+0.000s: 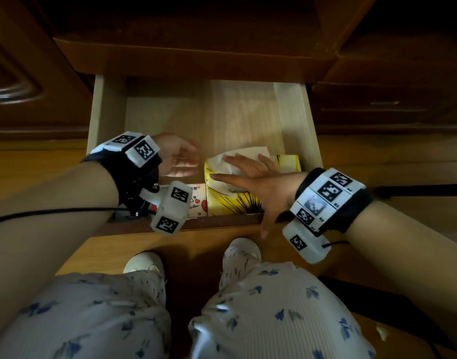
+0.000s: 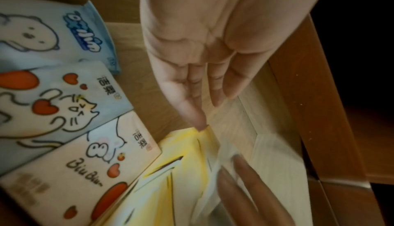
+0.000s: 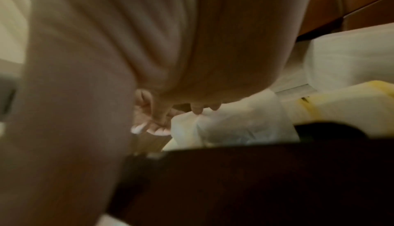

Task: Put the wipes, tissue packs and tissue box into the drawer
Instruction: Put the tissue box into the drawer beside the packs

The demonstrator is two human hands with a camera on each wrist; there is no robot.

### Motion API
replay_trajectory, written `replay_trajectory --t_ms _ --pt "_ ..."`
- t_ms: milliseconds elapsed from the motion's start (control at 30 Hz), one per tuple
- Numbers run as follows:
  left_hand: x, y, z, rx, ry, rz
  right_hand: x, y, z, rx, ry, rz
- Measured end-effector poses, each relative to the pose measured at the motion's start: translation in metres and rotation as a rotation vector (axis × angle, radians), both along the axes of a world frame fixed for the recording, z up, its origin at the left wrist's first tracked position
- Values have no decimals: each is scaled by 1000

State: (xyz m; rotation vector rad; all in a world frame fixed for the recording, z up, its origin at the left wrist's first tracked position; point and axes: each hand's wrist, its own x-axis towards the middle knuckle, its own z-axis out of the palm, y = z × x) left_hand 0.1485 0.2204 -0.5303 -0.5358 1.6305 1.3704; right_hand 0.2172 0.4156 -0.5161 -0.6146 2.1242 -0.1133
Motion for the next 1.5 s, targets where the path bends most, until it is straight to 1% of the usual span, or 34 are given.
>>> replay_trajectory --t_ms 67,167,367,433,567,633,733,833,933,1067,1133,1167,1200,1267,1300,1400,1500 --pt "-2 -2 -1 12 -1 15 0 -4 0 17 58 61" --pt "-4 -2 -1 27 5 41 -2 -5 5 -16 133 128" --pt "-7 5 10 119 -29 119 -3 -4 6 -51 172 150" --pt "-7 7 14 144 -28 135 -4 -1 8 -70 193 121" --pt "-8 8 15 173 1 167 -20 8 7 -93 271 17" --pt "-9 7 14 184 13 166 -30 9 9 -108 302 -66" --pt "-11 5 14 202 24 138 -43 12 16 -149 378 -253" --pt "-14 -1 15 247 13 103 -53 19 17 -183 503 -374" --pt "-17 -5 14 276 0 43 -61 26 9 -201 573 -506" --pt "-17 -12 15 198 -46 -107 -63 31 -10 -182 745 -653" --pt "-18 -20 13 140 -54 -116 -63 28 -19 -160 813 -744" --pt "-19 -25 10 112 -44 -67 -64 26 -23 -136 839 -784" --pt "-21 -30 7 87 -20 18 -65 22 -26 -115 867 -828" --pt "-28 -36 1 66 59 235 -71 16 -29 -109 894 -920" --pt "-31 -38 -1 69 102 314 -74 14 -30 -136 899 -955" --pt "-41 -32 -5 112 190 453 -87 11 -36 -276 873 -1034" --pt "-59 -22 -7 168 212 556 -103 7 -45 -311 791 -1017"
